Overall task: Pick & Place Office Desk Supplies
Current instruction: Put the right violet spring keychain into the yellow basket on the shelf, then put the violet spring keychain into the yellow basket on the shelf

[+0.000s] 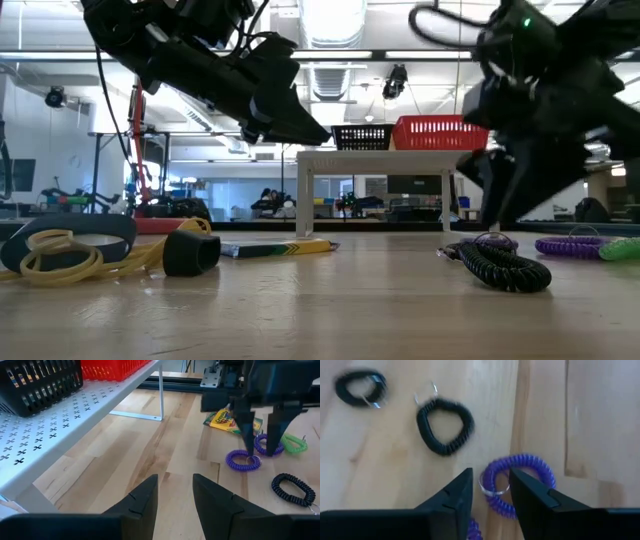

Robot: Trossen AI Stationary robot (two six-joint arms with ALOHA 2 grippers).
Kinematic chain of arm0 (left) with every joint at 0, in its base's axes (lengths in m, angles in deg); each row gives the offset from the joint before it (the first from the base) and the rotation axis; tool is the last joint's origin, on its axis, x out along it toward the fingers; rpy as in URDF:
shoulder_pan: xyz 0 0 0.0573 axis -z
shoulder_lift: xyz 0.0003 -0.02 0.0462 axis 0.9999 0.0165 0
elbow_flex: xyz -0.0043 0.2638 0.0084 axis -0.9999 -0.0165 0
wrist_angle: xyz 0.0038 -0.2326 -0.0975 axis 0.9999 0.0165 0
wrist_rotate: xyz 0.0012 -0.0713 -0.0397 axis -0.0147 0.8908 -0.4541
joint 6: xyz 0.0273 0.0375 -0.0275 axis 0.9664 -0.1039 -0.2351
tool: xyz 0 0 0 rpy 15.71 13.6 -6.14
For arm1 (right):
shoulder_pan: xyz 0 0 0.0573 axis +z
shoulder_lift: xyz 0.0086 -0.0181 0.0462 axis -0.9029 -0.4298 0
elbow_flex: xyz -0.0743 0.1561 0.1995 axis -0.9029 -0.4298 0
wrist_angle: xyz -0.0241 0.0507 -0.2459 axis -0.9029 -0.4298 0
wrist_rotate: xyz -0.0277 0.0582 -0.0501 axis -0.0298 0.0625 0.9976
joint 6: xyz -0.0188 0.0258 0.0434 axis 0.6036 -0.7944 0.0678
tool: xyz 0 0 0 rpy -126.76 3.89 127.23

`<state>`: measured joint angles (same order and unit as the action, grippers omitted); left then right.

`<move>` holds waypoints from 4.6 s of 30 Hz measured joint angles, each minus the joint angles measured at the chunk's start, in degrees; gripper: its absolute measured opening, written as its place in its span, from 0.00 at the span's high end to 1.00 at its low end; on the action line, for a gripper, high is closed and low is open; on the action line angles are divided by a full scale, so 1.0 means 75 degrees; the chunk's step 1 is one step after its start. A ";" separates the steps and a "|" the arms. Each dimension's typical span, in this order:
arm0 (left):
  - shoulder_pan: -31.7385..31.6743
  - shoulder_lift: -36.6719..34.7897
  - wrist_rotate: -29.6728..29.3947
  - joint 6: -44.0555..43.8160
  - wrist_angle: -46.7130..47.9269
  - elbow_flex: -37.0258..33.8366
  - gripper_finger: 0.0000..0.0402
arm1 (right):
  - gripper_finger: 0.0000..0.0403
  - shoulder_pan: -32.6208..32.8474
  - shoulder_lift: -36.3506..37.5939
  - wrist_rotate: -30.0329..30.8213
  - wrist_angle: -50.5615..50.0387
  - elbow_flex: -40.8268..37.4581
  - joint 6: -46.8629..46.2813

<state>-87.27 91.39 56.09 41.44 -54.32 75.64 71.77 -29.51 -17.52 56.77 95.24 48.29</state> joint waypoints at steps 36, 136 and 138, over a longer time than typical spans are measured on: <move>-0.0017 0.0000 0.0000 0.0052 -0.0016 0.0000 0.69 | 0.93 -0.1627 0.2936 0.2532 -0.0636 0.2281 0.3013; -0.0065 0.0003 0.0000 -0.0338 0.0148 0.0000 0.69 | 0.95 0.1282 0.1957 0.3681 -0.2689 0.1053 -0.1367; -0.0067 0.0003 0.0000 -0.0337 0.0115 0.0000 0.69 | 0.95 0.1282 0.2348 0.4443 -0.2754 0.1421 -0.0902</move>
<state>-87.78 91.41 56.09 38.92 -53.46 75.64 81.38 -11.90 15.80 36.11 105.90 41.52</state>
